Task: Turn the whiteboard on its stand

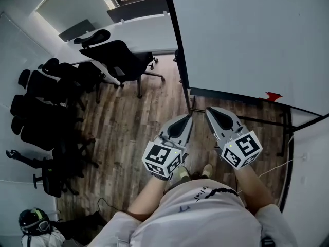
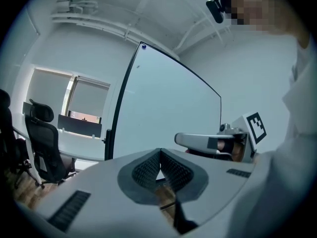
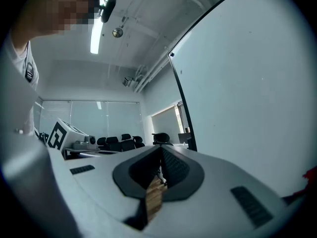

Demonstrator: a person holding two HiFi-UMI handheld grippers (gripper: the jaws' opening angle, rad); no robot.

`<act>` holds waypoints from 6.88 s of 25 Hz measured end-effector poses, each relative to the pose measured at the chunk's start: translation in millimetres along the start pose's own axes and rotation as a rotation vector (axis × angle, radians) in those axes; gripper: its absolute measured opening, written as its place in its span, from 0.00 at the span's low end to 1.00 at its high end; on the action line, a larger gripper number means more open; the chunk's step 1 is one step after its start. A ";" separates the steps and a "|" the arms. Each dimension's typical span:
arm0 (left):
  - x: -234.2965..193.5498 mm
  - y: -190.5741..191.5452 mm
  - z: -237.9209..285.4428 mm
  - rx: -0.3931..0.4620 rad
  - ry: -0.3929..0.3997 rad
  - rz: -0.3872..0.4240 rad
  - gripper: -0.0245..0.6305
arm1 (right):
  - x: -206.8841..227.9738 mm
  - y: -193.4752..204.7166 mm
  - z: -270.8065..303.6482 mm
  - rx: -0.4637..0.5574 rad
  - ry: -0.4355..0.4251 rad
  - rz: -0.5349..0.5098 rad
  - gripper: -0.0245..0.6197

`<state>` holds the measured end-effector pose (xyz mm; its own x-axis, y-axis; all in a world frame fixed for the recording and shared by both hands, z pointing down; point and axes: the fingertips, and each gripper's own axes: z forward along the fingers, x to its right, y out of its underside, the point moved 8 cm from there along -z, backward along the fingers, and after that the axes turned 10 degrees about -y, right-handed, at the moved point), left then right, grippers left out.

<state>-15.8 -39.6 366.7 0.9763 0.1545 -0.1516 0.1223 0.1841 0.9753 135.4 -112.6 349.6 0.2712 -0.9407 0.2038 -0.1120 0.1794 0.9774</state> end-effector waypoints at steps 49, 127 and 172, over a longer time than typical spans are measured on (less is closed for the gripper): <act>-200.6 12.2 191.8 -0.024 0.163 0.150 0.35 | 92.5 2.1 133.9 -0.066 0.051 -0.017 0.06; -93.8 108.7 123.2 -0.116 0.367 0.036 0.35 | -37.8 43.1 -12.1 -0.078 0.015 -0.013 0.06; -38.6 61.0 -54.5 -0.109 0.552 0.005 0.09 | -165.3 81.4 0.7 -0.043 0.490 0.012 0.06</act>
<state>-55.7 18.5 423.3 0.7351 0.6350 -0.2374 0.0706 0.2766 0.9584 80.7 57.3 395.5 0.6889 -0.6946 0.2074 -0.0811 0.2105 0.9742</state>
